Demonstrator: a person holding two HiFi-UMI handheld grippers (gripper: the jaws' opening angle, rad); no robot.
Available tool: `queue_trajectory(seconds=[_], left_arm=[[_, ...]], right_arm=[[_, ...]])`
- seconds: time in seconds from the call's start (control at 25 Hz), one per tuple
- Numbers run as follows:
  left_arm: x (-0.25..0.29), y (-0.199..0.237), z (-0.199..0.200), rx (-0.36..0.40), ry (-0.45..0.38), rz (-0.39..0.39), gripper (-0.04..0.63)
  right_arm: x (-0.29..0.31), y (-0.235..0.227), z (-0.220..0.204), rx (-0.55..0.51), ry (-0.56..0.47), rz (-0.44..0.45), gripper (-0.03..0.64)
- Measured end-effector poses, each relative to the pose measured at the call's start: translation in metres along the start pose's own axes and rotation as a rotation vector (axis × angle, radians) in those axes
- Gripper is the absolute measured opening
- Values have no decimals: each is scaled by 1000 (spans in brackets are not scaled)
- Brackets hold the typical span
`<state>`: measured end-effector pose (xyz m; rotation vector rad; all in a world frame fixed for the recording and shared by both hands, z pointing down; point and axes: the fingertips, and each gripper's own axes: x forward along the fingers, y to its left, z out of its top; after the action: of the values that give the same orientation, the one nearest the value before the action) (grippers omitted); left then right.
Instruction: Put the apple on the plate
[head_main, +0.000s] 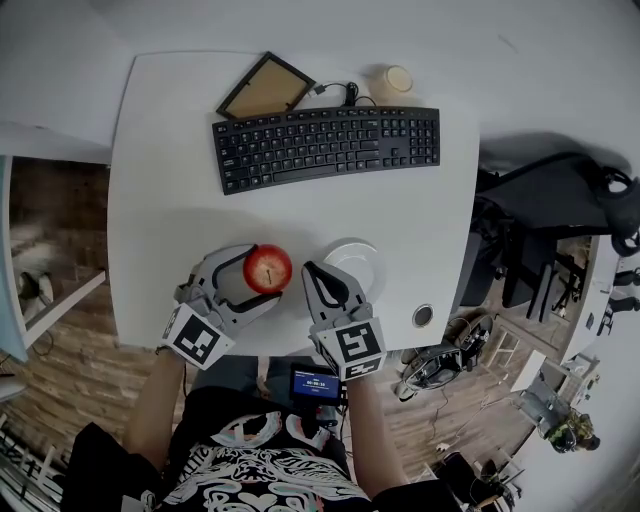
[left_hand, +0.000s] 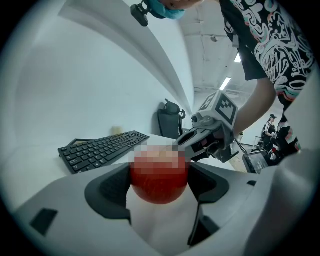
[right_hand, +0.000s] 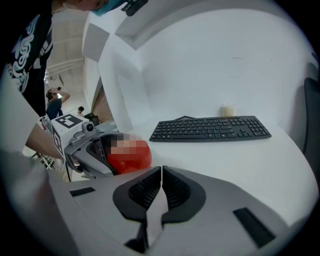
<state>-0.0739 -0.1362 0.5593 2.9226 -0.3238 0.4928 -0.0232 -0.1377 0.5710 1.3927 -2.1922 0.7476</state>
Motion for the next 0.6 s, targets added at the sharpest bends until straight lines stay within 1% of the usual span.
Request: queue_trajectory(seconds=[0.28,0.6], left_arm=[[-6,-3,13,10,-23,2,359],[-22,-5,25,37,-37,13,359]], right_arm=[[-9,4,3,-10,-11,-8,32],[-21,10,13,-40,-47,-49,32]])
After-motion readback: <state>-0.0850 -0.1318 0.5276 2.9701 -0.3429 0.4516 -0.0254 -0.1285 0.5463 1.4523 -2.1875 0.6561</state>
